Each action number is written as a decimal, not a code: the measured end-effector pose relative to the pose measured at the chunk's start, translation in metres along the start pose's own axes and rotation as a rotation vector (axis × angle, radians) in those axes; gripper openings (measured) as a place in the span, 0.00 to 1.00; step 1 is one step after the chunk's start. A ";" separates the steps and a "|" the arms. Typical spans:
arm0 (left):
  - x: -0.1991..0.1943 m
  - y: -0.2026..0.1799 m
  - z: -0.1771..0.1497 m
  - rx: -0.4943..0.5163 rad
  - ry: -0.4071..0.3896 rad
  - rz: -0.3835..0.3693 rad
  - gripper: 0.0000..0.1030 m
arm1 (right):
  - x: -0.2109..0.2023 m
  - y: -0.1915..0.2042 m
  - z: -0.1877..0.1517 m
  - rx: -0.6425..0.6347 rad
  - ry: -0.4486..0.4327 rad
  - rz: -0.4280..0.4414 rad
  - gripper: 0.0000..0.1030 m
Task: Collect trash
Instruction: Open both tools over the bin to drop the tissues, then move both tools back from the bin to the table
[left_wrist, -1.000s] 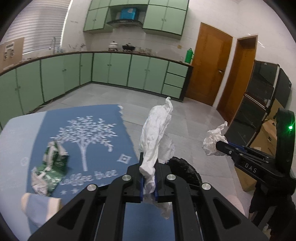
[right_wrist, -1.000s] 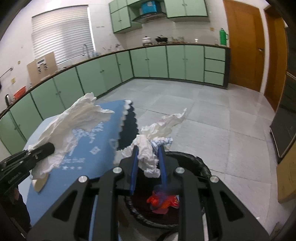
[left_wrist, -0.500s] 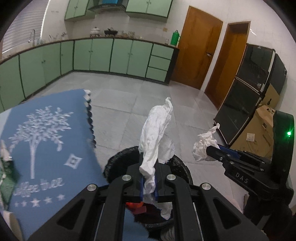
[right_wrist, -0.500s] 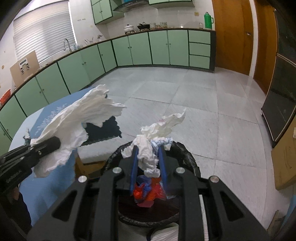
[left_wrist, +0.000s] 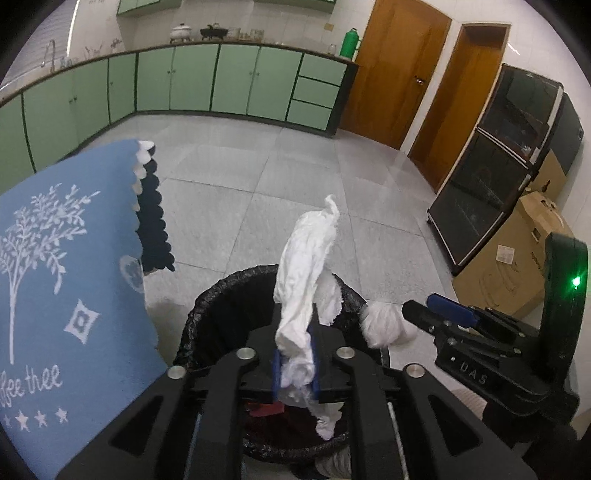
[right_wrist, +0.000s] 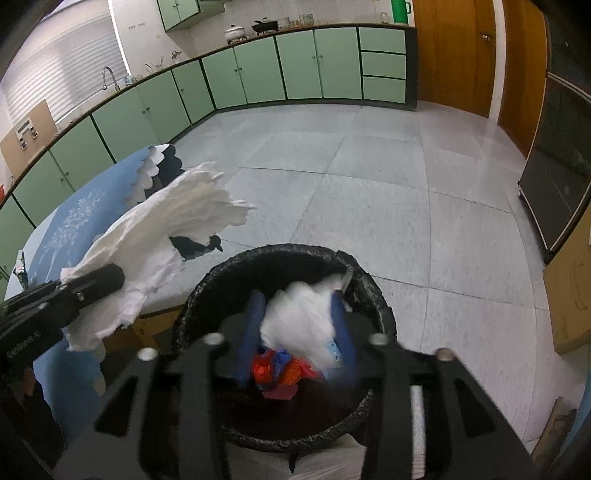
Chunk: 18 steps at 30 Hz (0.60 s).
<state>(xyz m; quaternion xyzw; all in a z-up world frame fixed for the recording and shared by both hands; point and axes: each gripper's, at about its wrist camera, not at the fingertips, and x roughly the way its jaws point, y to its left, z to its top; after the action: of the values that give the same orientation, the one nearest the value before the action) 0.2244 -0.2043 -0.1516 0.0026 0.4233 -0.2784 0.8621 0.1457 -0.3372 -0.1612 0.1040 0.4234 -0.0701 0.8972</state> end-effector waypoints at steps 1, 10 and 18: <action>-0.001 0.002 0.001 -0.003 -0.002 -0.001 0.17 | 0.000 0.000 0.000 0.001 0.000 0.000 0.46; -0.026 0.019 0.000 -0.028 -0.039 0.002 0.48 | -0.013 0.004 0.003 0.033 -0.042 -0.047 0.87; -0.090 0.039 -0.011 -0.017 -0.132 0.110 0.63 | -0.050 0.032 0.009 0.022 -0.116 -0.005 0.88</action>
<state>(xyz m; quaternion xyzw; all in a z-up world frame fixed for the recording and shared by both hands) 0.1912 -0.1255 -0.1024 0.0000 0.3673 -0.2267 0.9021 0.1282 -0.3062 -0.1130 0.1086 0.3701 -0.0827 0.9189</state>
